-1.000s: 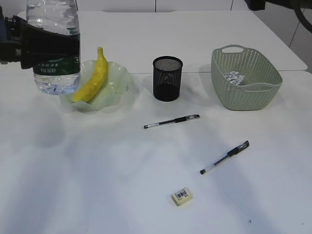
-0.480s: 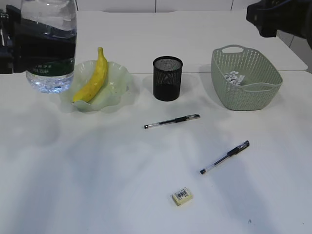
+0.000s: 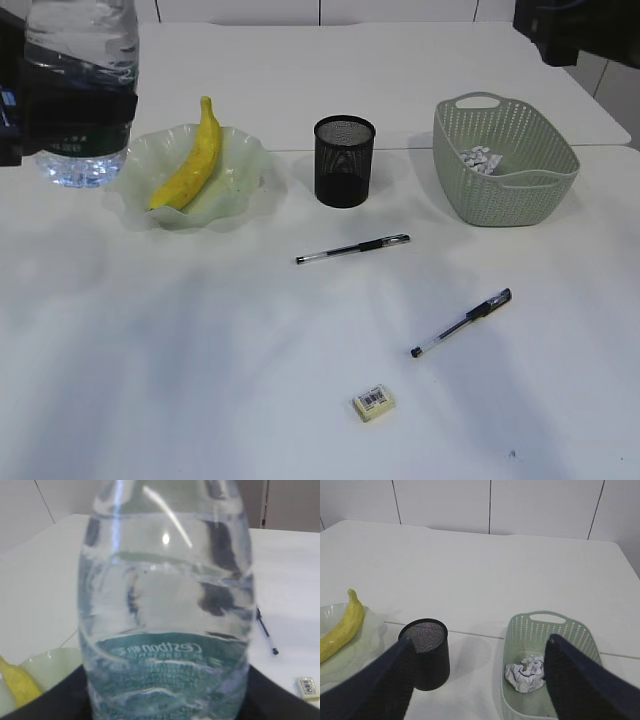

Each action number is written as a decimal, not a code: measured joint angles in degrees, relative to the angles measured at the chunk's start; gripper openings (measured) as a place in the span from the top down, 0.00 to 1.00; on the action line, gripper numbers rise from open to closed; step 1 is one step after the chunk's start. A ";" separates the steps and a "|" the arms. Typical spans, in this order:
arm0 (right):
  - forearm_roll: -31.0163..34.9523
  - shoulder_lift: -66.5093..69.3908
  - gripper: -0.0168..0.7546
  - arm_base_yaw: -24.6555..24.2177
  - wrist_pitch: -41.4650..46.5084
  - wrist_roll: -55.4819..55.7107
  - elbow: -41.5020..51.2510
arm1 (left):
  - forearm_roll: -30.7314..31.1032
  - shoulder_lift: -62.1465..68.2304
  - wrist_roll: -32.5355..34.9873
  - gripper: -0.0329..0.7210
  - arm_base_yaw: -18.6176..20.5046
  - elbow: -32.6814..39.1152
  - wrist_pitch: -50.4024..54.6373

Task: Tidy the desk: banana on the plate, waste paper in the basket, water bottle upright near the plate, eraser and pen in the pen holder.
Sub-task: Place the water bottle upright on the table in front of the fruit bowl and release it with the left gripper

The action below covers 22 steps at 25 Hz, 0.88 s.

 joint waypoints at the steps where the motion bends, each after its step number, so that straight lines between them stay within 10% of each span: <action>1: 0.00 0.00 0.22 0.00 0.00 0.00 0.00 | -0.16 -0.10 0.53 0.44 0.00 0.61 -0.44; 22: 0.00 0.00 0.22 0.00 -0.11 -2.11 0.00 | -13.17 -0.10 13.47 0.44 0.00 6.05 -3.83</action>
